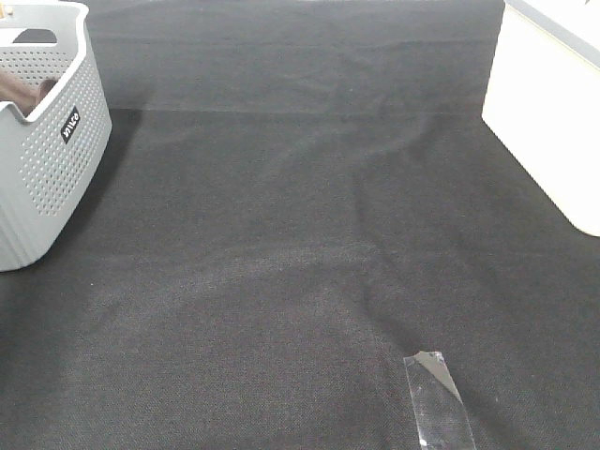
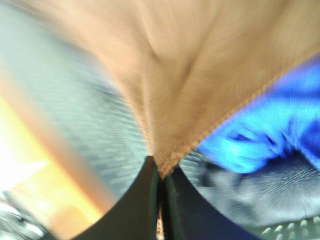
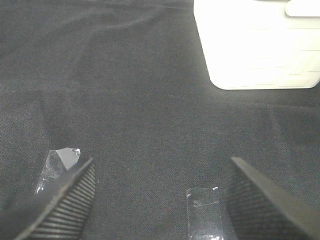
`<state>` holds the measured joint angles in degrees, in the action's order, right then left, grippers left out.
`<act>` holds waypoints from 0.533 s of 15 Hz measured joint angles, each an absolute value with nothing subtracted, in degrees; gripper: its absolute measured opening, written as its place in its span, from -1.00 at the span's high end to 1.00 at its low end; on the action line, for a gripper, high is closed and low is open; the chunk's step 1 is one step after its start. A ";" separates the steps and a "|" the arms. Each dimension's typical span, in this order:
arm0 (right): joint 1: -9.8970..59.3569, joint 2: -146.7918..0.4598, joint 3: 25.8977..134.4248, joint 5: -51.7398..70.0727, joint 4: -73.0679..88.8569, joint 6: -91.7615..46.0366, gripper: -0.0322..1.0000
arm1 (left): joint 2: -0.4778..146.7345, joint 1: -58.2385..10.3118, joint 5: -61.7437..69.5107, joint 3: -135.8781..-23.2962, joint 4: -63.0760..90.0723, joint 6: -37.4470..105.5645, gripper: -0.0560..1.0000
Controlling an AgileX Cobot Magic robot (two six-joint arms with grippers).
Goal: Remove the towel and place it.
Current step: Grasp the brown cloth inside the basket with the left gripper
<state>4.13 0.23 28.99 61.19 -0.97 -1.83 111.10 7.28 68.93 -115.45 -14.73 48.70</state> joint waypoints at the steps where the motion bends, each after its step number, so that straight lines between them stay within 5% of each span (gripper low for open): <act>1: 4.13 0.23 28.99 61.19 -1.09 -1.83 -0.43 | 109.66 6.13 69.10 -116.65 -14.73 47.61 0.89; 8: 4.13 0.23 28.99 61.19 -1.38 -1.89 -0.43 | 99.58 -8.14 66.86 -117.80 -17.02 41.31 0.89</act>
